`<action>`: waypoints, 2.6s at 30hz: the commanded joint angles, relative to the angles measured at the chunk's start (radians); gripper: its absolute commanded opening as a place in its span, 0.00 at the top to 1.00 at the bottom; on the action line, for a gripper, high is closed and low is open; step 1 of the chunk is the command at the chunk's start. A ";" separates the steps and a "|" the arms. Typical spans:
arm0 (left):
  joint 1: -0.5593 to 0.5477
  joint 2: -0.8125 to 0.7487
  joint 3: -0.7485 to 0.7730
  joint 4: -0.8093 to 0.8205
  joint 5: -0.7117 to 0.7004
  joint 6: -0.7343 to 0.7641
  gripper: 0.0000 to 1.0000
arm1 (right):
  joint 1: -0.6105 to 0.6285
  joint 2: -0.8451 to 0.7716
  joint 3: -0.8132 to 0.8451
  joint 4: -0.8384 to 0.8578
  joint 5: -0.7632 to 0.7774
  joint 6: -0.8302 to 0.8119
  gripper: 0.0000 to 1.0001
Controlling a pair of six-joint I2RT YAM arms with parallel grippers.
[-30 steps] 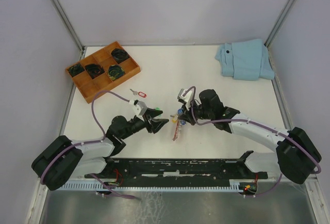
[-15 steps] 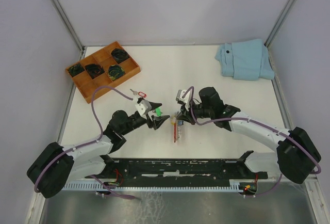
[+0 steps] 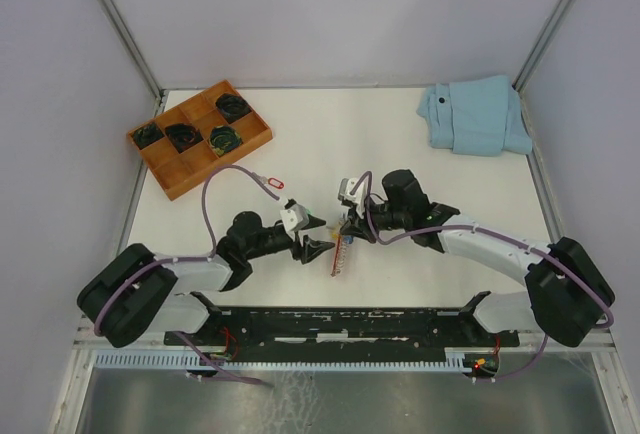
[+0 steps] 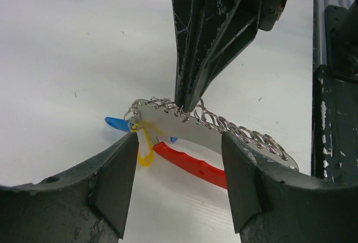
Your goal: Put the keys on the keyring
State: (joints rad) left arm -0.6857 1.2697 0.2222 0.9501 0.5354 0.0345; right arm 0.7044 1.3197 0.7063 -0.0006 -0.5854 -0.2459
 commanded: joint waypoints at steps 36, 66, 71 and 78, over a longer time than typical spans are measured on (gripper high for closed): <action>0.005 0.243 0.126 0.039 0.253 0.242 0.97 | -0.004 0.024 -0.067 0.206 -0.169 -0.131 0.96; -0.066 0.016 0.193 -0.387 0.040 0.310 0.97 | -0.009 -0.006 -0.132 0.205 0.030 0.061 0.61; -0.066 0.012 0.190 -0.372 0.039 0.300 0.97 | -0.009 0.029 -0.138 0.257 0.005 0.121 0.63; -0.066 0.003 0.182 -0.345 0.031 0.275 0.97 | -0.007 0.091 -0.129 0.285 -0.020 0.208 0.70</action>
State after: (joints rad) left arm -0.7479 1.3083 0.4011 0.5045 0.5705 0.3237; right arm 0.6983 1.3891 0.5678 0.2234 -0.5716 -0.1093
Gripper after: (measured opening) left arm 0.040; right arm 0.306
